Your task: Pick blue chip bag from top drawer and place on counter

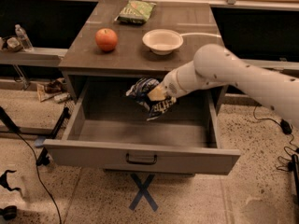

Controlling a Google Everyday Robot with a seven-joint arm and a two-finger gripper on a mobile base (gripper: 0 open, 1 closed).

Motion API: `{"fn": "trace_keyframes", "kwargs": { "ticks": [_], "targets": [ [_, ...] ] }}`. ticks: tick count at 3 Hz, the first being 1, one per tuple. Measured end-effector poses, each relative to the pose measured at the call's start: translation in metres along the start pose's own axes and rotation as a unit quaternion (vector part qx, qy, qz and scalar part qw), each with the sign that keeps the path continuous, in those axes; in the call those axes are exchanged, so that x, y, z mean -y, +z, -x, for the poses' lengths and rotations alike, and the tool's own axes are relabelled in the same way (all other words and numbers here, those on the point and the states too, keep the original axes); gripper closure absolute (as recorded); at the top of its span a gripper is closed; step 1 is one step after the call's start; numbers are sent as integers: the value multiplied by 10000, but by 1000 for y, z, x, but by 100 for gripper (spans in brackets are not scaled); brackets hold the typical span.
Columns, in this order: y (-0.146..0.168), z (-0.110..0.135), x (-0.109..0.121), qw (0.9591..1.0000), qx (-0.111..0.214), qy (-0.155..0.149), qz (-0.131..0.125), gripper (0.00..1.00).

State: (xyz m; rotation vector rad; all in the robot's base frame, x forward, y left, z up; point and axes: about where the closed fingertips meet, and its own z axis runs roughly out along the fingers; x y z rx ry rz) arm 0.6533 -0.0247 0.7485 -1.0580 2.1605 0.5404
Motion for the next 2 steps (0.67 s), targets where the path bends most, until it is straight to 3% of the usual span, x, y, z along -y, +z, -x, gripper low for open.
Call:
{"fn": "trace_keyframes", "kwargs": {
  "ticks": [2],
  "targets": [
    [-11, 7, 2, 9999, 56, 142, -18, 100]
  ]
}}
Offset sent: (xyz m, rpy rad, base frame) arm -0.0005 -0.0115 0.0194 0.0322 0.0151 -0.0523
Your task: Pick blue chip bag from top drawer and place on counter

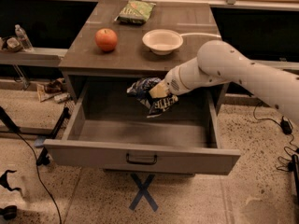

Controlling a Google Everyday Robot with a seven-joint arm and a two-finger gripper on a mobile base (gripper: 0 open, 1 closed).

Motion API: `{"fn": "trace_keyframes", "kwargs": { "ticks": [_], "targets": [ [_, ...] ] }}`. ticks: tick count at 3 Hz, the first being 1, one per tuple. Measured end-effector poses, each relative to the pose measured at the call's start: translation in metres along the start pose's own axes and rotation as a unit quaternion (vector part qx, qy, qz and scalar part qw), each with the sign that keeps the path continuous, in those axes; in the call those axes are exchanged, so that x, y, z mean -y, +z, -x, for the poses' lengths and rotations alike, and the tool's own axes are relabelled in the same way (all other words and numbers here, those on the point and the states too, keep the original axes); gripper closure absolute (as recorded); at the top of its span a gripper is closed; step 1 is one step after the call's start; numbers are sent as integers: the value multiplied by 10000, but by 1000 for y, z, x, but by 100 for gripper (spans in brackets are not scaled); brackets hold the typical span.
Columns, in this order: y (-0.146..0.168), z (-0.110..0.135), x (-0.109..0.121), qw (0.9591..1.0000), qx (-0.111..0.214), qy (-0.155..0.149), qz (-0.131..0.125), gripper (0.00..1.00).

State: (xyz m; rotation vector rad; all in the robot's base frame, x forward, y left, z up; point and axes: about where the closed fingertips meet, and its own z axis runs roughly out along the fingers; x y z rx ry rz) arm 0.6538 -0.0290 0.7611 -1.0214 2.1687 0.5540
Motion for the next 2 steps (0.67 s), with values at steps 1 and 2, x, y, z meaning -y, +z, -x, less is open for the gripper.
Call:
{"fn": "trace_keyframes", "kwargs": {
  "ticks": [1, 2],
  "targets": [
    [-44, -11, 3, 9992, -122, 259, -276, 100],
    [-107, 3, 16, 9956, -59, 180, -917, 100]
  ]
}}
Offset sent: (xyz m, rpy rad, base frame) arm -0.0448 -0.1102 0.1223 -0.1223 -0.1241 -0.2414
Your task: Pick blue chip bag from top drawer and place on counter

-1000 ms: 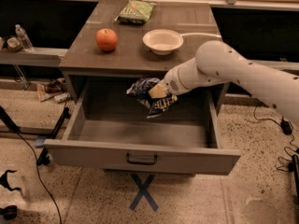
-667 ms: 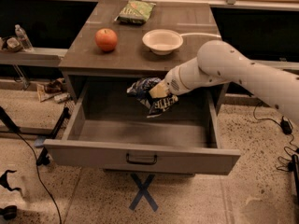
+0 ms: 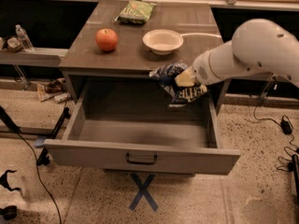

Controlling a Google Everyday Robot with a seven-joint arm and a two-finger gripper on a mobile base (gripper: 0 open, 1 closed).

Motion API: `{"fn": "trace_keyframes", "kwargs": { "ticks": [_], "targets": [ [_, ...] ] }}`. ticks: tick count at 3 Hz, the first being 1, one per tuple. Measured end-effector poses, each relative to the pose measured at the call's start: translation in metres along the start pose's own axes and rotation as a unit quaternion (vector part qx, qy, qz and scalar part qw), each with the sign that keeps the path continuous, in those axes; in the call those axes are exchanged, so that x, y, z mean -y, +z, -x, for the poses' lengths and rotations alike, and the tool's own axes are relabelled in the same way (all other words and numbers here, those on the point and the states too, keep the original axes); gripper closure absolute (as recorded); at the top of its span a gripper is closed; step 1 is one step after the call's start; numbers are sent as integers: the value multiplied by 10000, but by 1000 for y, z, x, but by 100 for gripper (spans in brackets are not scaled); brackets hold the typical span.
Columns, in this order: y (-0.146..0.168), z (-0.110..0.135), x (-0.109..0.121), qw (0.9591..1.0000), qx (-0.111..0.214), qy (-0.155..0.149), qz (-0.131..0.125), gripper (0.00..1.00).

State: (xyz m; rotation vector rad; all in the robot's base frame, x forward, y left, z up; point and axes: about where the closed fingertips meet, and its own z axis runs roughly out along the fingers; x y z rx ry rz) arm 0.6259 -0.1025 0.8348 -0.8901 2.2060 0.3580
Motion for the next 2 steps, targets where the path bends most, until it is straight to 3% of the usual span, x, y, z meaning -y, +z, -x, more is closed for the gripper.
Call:
{"fn": "trace_keyframes", "kwargs": {
  "ticks": [2],
  "targets": [
    [-38, 56, 54, 9949, 423, -505, -759, 100]
  ]
}}
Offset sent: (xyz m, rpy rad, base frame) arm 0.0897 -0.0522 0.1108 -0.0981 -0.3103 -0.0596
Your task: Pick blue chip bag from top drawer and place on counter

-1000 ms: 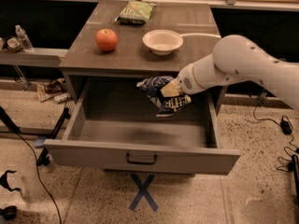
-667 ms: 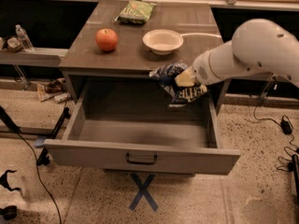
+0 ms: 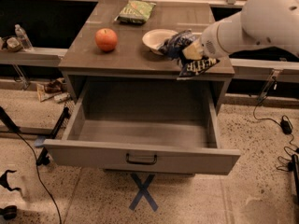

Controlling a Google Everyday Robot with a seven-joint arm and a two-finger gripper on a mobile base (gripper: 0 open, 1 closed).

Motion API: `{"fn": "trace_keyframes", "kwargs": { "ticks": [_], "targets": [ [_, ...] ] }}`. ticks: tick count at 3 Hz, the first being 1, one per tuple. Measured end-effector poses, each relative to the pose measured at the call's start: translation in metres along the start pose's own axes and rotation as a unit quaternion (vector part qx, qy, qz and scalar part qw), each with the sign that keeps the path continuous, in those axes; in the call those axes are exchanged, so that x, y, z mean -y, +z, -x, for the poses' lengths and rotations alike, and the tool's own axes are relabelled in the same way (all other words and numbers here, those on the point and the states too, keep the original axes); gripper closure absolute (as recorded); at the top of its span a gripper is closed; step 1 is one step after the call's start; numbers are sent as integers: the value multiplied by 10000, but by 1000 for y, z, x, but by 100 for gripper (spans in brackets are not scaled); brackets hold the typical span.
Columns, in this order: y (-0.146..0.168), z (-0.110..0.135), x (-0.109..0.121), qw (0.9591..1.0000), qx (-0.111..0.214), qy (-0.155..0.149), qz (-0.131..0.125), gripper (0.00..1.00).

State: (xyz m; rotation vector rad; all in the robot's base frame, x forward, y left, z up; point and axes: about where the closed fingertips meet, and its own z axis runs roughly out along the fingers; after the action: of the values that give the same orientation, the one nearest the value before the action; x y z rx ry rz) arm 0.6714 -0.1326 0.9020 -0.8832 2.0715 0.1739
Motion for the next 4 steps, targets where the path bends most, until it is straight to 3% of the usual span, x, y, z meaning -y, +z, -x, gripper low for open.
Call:
{"fn": "trace_keyframes", "kwargs": {
  "ticks": [1, 2, 3, 4],
  "targets": [
    [14, 16, 29, 9998, 173, -55, -105, 86],
    [43, 20, 46, 9996, 294, 0, -6, 63],
    [84, 23, 51, 9984, 516, 160, 153, 32],
    [101, 36, 53, 9971, 732, 121, 178, 8]
  ]
}}
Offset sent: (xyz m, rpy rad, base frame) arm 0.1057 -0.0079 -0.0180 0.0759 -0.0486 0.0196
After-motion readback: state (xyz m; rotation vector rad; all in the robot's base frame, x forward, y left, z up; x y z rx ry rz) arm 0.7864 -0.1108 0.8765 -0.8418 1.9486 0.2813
